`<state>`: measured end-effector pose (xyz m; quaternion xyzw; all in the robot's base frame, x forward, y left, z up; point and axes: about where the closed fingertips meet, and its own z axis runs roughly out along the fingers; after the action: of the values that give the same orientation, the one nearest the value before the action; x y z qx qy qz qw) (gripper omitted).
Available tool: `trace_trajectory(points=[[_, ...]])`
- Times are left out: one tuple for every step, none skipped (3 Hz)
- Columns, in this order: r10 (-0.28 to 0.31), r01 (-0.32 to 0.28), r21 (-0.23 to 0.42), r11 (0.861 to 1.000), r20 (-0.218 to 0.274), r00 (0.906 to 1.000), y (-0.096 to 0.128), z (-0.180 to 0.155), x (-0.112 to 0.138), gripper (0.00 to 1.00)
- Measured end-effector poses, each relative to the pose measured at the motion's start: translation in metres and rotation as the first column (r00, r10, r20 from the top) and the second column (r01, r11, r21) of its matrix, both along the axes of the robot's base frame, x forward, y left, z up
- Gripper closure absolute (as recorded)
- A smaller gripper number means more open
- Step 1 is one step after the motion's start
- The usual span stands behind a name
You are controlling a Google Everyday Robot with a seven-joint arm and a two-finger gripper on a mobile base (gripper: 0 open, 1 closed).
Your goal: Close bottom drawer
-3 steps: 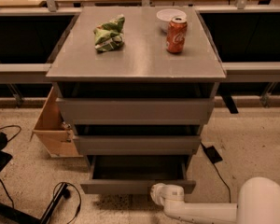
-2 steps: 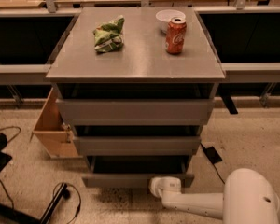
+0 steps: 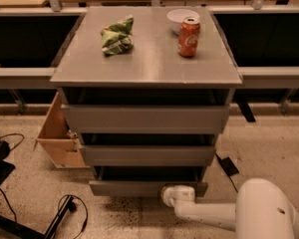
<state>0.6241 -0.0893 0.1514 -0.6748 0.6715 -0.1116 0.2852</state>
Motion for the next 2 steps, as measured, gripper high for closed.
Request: trace_trajectory(points=[[0.000,0.000,0.000,1.000,0.000,1.0000,0.0000,0.0000,-0.0010,1.00],[-0.007,0.007,-0.002,1.000,0.007,1.0000,-0.0025,0.0006,0.0081,1.00]])
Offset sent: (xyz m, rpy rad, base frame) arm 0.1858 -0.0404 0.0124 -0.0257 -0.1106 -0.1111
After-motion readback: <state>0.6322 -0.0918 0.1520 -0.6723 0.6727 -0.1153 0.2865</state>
